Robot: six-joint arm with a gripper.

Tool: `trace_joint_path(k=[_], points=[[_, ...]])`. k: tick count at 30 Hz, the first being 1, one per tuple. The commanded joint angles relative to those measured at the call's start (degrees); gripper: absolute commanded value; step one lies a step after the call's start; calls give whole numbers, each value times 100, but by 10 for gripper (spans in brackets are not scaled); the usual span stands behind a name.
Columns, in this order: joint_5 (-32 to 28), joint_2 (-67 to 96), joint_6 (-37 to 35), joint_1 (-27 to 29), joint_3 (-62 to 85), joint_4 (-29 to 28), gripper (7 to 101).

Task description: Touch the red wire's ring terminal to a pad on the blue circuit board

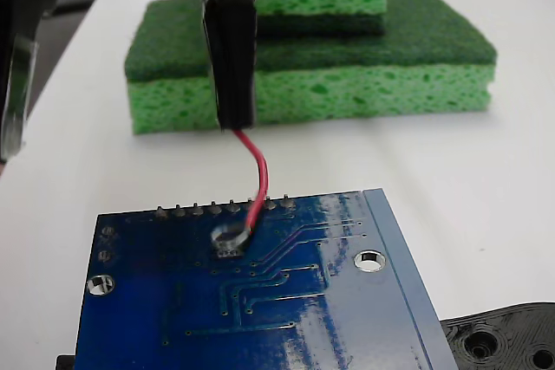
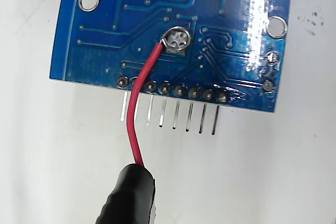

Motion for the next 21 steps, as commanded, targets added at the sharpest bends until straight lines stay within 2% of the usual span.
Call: trace_joint_path(k=[1, 8, 12, 16, 18, 21], points=[[246, 545, 123, -105, 53, 9, 1003], [308, 2364, 756, -202, 1257, -404, 1003], [290, 3621, 1020, -149, 2628, -976, 1003], [-35, 4878, 1494, -149, 4210, -1679, 1003], [-97, 5493, 1661, -299, 4983, -2048, 1003], [26, 6416, 1767, -615, 5897, -2250, 1003]])
